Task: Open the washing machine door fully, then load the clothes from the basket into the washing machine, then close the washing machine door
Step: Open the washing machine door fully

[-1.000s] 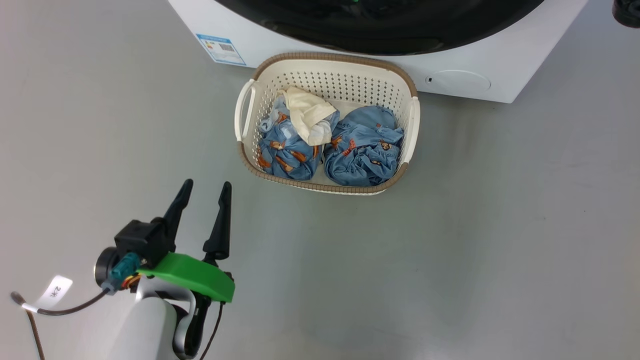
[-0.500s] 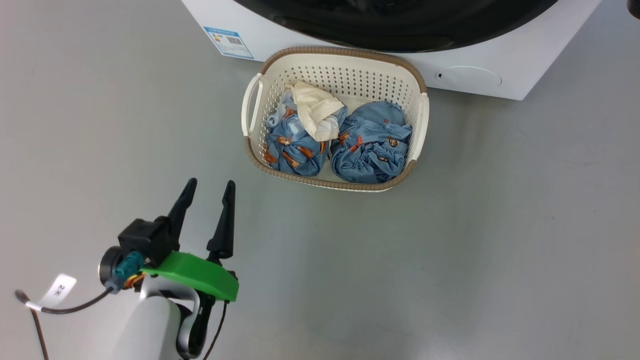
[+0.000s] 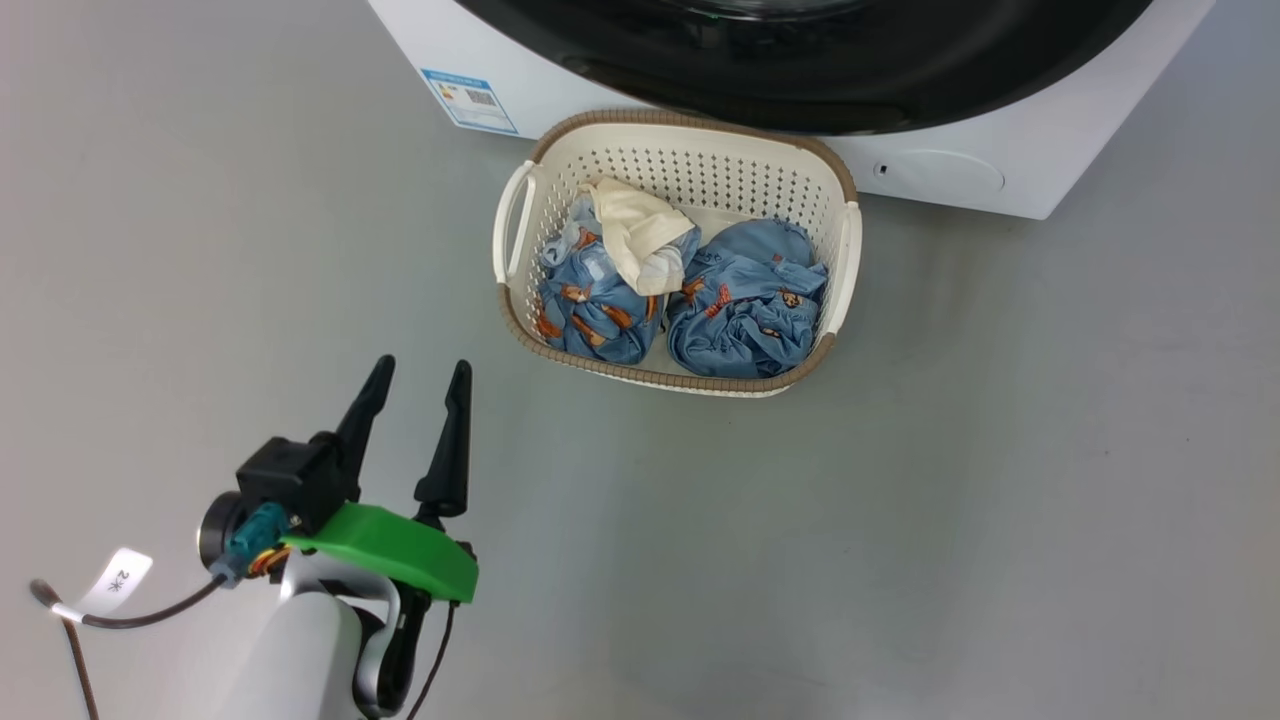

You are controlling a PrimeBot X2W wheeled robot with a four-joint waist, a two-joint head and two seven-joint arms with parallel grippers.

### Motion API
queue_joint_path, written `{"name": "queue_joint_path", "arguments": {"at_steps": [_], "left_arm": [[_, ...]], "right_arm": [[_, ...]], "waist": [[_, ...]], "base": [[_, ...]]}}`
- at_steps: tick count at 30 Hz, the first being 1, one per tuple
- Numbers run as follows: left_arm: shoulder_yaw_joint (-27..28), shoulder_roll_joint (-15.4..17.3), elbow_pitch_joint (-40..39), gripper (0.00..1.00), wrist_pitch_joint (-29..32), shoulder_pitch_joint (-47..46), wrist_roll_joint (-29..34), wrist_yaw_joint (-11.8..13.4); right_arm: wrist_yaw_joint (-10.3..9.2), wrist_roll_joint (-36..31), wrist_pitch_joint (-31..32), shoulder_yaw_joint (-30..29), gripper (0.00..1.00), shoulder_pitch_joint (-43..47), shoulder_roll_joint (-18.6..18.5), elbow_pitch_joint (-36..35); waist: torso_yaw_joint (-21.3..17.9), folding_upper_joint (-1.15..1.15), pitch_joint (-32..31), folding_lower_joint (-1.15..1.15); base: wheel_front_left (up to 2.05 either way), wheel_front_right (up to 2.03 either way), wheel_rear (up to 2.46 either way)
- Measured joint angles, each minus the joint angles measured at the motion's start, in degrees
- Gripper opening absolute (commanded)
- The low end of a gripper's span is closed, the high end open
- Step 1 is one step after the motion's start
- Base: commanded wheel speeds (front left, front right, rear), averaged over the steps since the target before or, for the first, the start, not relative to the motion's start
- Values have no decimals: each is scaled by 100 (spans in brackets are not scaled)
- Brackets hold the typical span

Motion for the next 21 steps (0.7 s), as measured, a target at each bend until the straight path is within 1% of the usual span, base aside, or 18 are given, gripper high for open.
{"name": "queue_joint_path", "arguments": {"at_steps": [5,12,16,21], "left_arm": [[1,0,-11,100,0,3,0,0],[0,-2,-52,100,0,3,0,0],[16,-2,-111,100,0,3,4,2],[46,-2,-181,100,0,3,30,8]], "right_arm": [[0,-339,208,-213,0,-17,-11,-5],[0,-614,494,-376,0,-156,4,-14],[0,-743,875,-463,0,-227,133,3],[0,-800,1148,-458,0,-225,234,23]], "waist": [[34,0,-37,0],[47,0,-20,0],[6,0,-47,0],[-56,0,-70,0]], "base": [[0,0,0],[0,0,0],[0,0,0],[0,0,0]]}}
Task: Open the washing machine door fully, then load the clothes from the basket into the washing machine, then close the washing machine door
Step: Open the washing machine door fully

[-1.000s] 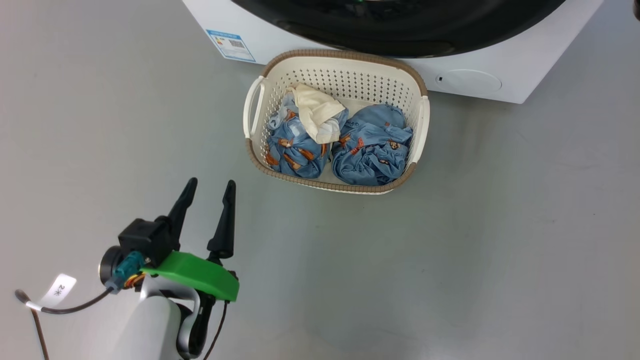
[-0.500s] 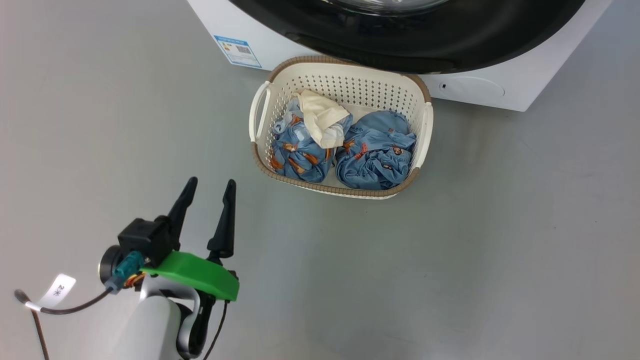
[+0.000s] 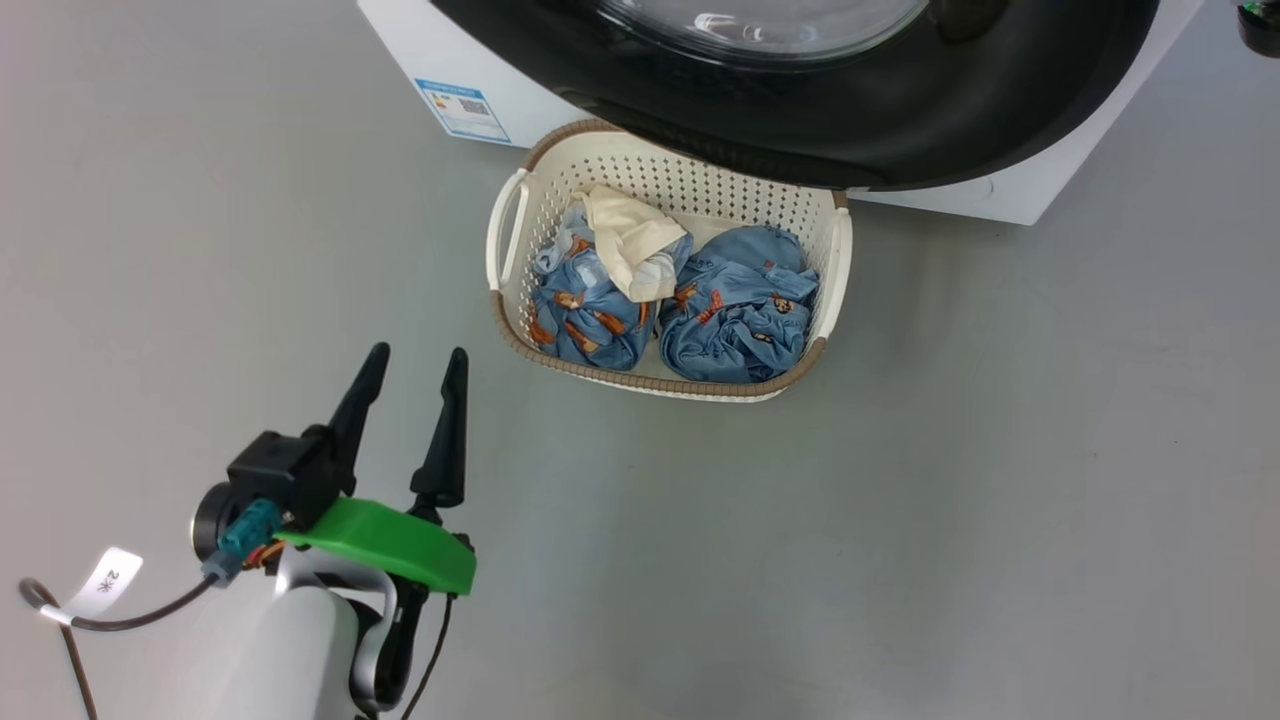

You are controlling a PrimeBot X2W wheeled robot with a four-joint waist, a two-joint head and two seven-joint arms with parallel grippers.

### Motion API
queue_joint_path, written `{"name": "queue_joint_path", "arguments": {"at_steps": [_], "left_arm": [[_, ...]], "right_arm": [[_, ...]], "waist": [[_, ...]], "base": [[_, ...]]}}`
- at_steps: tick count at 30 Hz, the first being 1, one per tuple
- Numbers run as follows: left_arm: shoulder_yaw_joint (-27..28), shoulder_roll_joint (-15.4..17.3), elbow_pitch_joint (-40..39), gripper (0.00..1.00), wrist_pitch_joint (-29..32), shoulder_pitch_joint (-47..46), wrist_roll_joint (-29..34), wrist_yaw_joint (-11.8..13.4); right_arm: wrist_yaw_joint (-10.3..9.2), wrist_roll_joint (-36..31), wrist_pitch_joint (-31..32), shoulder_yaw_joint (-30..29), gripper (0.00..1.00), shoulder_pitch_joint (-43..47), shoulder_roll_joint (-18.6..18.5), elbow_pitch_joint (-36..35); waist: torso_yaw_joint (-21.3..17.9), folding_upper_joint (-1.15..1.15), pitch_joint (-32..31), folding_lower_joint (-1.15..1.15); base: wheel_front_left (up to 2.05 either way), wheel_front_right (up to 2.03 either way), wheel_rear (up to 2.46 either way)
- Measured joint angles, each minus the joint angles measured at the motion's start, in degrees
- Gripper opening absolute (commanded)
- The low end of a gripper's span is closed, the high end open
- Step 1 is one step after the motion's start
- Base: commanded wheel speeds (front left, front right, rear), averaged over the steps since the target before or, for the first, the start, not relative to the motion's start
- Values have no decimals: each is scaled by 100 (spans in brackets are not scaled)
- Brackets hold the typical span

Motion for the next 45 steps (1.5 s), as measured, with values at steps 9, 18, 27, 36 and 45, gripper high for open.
{"name": "queue_joint_path", "arguments": {"at_steps": [9,18,27,36,45], "left_arm": [[36,0,-44,100,0,2,71,0],[94,1,-76,100,0,57,165,-1],[116,2,-115,100,0,198,263,-8],[140,4,-109,100,0,204,308,-19],[181,7,-88,100,0,205,312,-64]], "right_arm": [[0,26,478,191,0,53,111,-40],[0,452,1137,536,0,398,309,-276],[1,1312,1965,1046,0,1024,643,-1124],[1,2417,2773,1758,0,2046,691,-2180],[1,3329,2969,2547,0,2563,687,-2384]], "waist": [[-107,0,-84,0],[-184,0,-261,0],[-316,0,-444,0],[-405,0,-614,0],[-342,0,-629,0]], "base": [[0,0,0],[0,0,0],[0,0,0],[0,0,0],[0,0,0]]}}
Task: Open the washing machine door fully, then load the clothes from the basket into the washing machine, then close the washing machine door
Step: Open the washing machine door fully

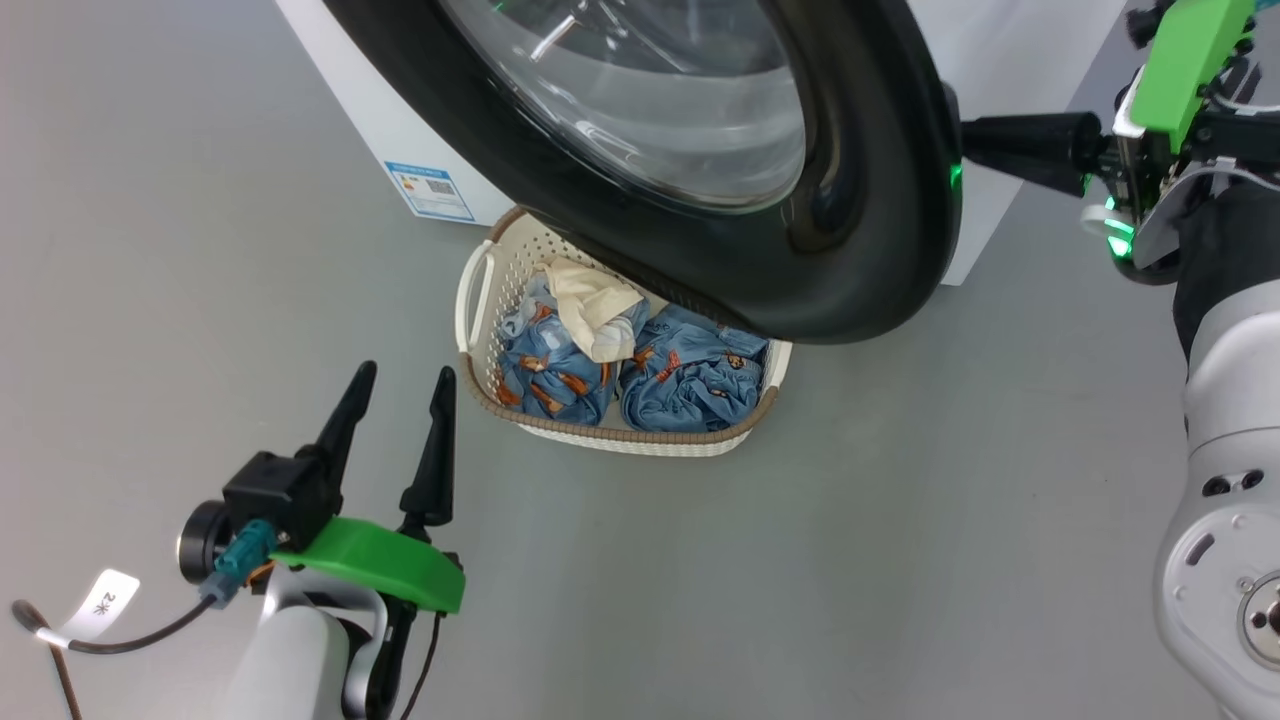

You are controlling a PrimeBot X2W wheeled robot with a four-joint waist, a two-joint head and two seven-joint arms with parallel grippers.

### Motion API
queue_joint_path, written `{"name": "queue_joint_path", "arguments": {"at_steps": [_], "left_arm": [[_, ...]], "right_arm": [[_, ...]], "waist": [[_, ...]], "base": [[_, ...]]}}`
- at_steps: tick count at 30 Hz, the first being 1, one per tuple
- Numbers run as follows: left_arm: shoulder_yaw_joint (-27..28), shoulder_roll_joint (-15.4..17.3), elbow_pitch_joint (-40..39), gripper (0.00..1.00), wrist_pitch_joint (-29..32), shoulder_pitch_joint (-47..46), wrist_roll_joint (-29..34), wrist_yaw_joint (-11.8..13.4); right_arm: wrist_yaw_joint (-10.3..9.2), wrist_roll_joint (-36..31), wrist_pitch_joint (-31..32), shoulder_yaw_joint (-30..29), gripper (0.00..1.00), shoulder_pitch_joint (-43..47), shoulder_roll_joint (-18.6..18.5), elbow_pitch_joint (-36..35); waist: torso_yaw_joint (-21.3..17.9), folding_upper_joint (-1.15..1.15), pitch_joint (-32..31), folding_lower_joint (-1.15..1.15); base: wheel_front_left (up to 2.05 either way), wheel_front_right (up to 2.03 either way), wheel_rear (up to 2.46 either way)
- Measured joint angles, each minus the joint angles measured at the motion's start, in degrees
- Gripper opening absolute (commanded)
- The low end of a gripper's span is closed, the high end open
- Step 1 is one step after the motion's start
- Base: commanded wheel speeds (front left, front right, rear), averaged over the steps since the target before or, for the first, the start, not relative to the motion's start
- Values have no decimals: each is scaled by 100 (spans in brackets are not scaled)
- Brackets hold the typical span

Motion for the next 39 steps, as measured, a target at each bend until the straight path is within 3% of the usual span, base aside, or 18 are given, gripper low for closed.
{"name": "queue_joint_path", "arguments": {"at_steps": [8,21,39], "left_arm": [[16,0,23,100,0,99,0,-3],[43,1,25,100,0,118,53,-7],[24,4,27,100,0,317,102,-27]], "right_arm": [[0,684,92,666,0,363,-8,-86],[0,2207,51,2273,0,939,-19,-199],[0,4734,-955,5101,0,1539,-73,-423]], "waist": [[42,0,-119,0],[137,0,-269,0],[201,0,-397,0]], "base": [[0,0,0],[0,0,0],[0,0,0]]}}
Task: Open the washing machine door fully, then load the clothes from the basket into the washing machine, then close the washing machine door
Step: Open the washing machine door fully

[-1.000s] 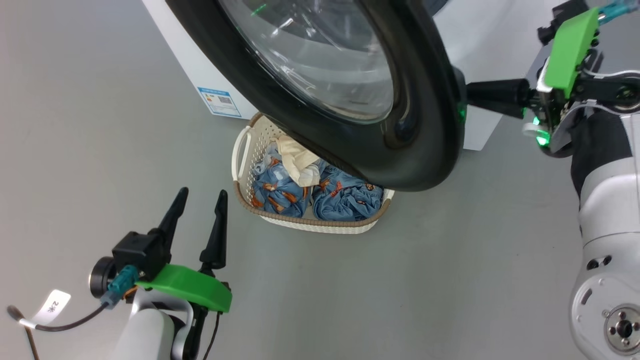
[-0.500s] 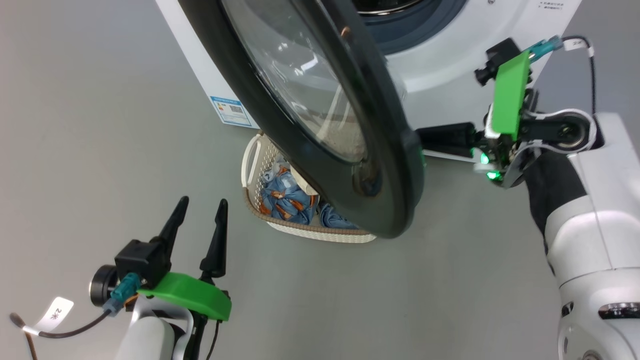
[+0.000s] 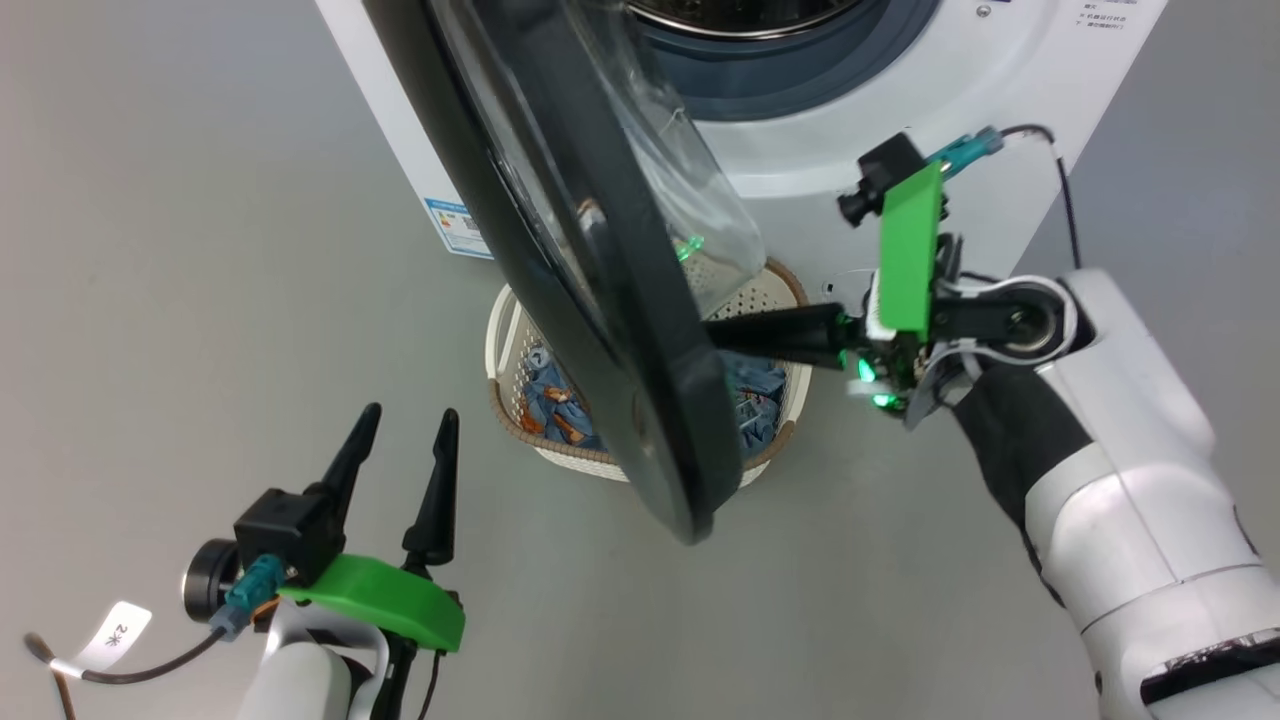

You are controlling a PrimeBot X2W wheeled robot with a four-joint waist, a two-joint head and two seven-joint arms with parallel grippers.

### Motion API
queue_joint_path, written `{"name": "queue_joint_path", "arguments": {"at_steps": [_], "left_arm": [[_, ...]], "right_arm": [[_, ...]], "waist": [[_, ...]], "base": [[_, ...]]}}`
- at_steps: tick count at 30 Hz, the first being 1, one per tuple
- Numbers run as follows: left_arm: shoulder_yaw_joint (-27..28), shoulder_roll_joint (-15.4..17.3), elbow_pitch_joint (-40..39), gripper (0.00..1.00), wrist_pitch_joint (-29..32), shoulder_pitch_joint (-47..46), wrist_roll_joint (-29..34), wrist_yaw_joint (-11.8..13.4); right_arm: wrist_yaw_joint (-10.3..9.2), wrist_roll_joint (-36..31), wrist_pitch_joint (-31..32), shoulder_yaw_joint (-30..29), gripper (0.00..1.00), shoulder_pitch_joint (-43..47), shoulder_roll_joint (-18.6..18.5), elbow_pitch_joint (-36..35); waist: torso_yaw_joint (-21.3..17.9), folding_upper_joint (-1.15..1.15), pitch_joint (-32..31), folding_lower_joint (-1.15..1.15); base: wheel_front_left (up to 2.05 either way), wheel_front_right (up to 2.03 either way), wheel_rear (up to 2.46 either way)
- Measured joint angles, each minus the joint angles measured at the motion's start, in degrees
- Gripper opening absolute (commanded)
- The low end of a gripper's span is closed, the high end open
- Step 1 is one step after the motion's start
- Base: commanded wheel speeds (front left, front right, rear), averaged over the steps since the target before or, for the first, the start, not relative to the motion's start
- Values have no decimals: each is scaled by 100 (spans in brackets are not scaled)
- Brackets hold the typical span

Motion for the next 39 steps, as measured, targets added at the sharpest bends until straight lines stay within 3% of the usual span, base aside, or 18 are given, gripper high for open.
{"name": "queue_joint_path", "arguments": {"at_steps": [19,33,39], "left_arm": [[22,1,0,100,0,-1,-1,32],[108,1,-1,100,0,-1,22,32],[190,1,-3,100,0,1,97,30]], "right_arm": [[0,1908,-1114,2368,0,67,-11,-86],[0,2535,-1612,2930,0,8,-31,13],[0,2816,-1933,3030,0,18,-258,-159]], "waist": [[-27,0,-15,0],[-185,0,-86,0],[-283,0,-190,0]], "base": [[0,0,0],[0,0,0],[0,0,0]]}}
